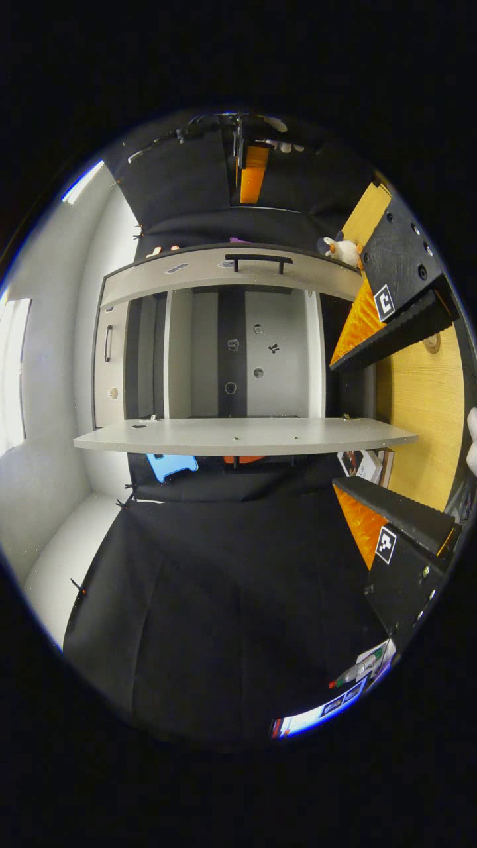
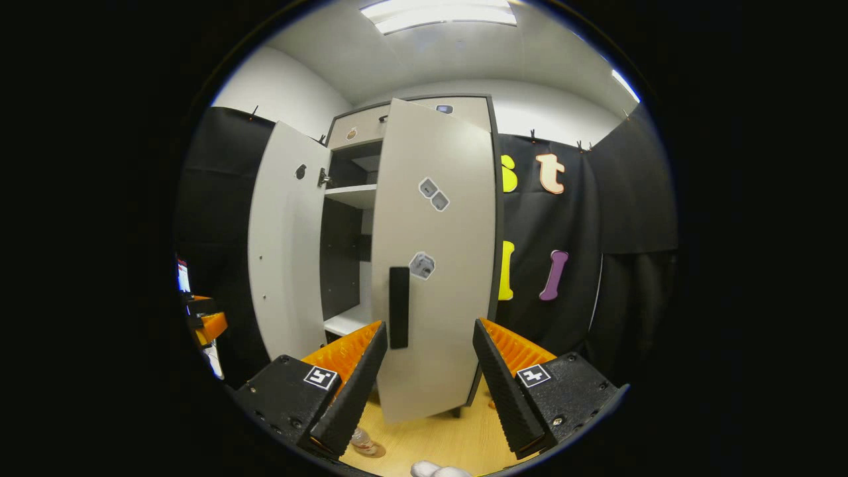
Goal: Grasp the bottle in the cabinet with the left hand and place it on the coaster, then close the right door with the right hand and the left door with the left hand.
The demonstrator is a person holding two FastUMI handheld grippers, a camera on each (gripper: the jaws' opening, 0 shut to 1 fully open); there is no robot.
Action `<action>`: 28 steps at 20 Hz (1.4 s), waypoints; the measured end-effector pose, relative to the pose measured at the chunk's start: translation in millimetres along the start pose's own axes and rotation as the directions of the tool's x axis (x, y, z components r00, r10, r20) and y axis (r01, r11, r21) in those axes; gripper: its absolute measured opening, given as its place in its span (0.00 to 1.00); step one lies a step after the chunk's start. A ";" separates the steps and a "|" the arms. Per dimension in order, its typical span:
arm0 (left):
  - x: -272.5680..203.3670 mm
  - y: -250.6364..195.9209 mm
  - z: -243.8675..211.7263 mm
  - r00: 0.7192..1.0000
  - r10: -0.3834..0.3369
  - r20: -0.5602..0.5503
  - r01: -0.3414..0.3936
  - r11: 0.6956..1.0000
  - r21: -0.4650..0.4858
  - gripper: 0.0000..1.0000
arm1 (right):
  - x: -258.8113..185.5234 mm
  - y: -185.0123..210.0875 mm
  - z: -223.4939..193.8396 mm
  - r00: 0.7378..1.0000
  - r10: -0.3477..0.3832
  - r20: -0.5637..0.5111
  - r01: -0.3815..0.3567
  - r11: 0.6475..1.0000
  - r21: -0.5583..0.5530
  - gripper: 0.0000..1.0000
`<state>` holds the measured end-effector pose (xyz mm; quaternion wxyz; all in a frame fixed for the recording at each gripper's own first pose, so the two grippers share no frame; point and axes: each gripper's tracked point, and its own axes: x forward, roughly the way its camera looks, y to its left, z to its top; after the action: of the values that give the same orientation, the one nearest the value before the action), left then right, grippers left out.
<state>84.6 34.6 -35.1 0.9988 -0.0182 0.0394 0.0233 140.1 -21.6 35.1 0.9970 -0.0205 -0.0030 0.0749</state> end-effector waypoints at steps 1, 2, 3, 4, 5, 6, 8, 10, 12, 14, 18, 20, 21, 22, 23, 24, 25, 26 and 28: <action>3.1 1.7 0.7 1.000 -0.014 0.006 0.014 1.000 0.005 0.96 | -9.7 4.8 -6.7 1.000 -0.005 -0.010 0.005 1.000 0.010 0.81; 7.4 4.0 2.8 0.999 -0.029 0.014 0.029 1.000 0.010 0.96 | -19.1 9.0 -14.3 1.000 -0.014 -0.024 0.015 1.000 0.023 0.81; 12.6 8.1 4.2 0.999 -0.038 0.017 0.038 0.999 0.018 0.96 | -28.4 12.9 -21.4 0.999 -0.020 -0.040 0.021 0.999 0.034 0.81; 19.2 13.1 4.5 0.999 -0.049 0.018 0.048 0.998 0.027 0.96 | -36.5 15.5 -29.0 0.998 -0.030 -0.056 0.032 0.999 0.038 0.81; 26.4 19.1 6.7 0.998 -0.055 0.021 0.054 0.998 0.043 0.95 | -44.1 15.1 -34.6 0.997 -0.047 -0.065 0.050 0.998 0.035 0.81; 36.3 30.8 13.9 0.999 -0.043 0.031 0.041 0.997 0.064 0.96 | -51.3 13.0 -40.2 0.995 -0.066 -0.076 0.069 0.997 0.028 0.81; 57.2 50.5 28.2 0.998 -0.031 0.053 0.026 0.995 0.095 0.96 | -63.5 6.8 -47.1 0.991 -0.101 -0.092 0.105 0.994 0.033 0.81; 80.4 71.9 48.7 0.996 -0.013 0.089 0.003 0.993 0.117 0.95 | -72.9 -2.9 -52.0 0.984 -0.144 -0.105 0.148 0.988 0.033 0.81; 102.8 91.9 65.0 0.993 0.014 0.119 -0.029 0.992 0.123 0.96 | -81.7 -15.8 -53.8 0.975 -0.191 -0.110 0.196 0.980 0.034 0.81; 121.1 113.2 76.4 0.989 0.052 0.136 -0.068 0.991 0.115 0.96 | -87.5 -27.4 -54.2 0.967 -0.228 -0.116 0.234 0.971 0.041 0.81; 155.2 138.2 78.5 0.985 0.105 0.137 -0.119 0.988 0.095 0.96 | -92.1 -46.7 -53.7 0.954 -0.271 -0.126 0.278 0.960 0.035 0.81; 169.5 141.6 68.2 0.989 0.107 0.099 -0.116 0.989 0.091 0.96 | -92.4 -50.9 -54.5 0.951 -0.281 -0.130 0.288 0.957 0.041 0.81; 174.1 141.2 65.0 0.991 0.101 0.086 -0.109 0.990 0.091 0.96 | -92.4 -51.2 -54.5 0.950 -0.283 -0.131 0.291 0.956 0.045 0.81; 177.2 140.9 59.6 0.993 0.098 0.072 -0.104 0.990 0.093 0.96 | -92.6 -51.1 -56.6 0.950 -0.283 -0.134 0.292 0.955 0.047 0.81; 177.9 140.2 58.1 0.994 0.088 0.067 -0.094 0.991 0.097 0.93 | -92.6 -50.6 -57.3 0.950 -0.282 -0.137 0.291 0.955 0.050 0.81; 177.6 139.4 55.8 0.995 0.076 0.065 -0.082 0.992 0.100 0.92 | -92.9 -49.5 -58.5 0.950 -0.278 -0.141 0.288 0.956 0.053 0.81; 176.9 139.0 53.7 0.995 0.071 0.064 -0.077 0.993 0.094 0.92 | -91.9 -47.1 -60.0 0.951 -0.273 -0.146 0.283 0.958 0.053 0.81; 177.6 134.5 53.0 0.996 0.057 0.064 -0.062 0.995 0.078 0.89 | -90.1 -45.2 -61.9 0.952 -0.268 -0.149 0.278 0.959 0.052 0.81; 176.8 130.8 54.2 0.996 0.055 0.068 -0.060 0.996 0.072 0.80 | -89.3 -40.8 -61.9 0.955 -0.255 -0.149 0.265 0.963 0.050 0.81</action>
<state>258.7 175.2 0.4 0.9985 0.0206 0.0077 0.0511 58.4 -77.7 -25.3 0.9959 0.0097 0.0675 -0.0587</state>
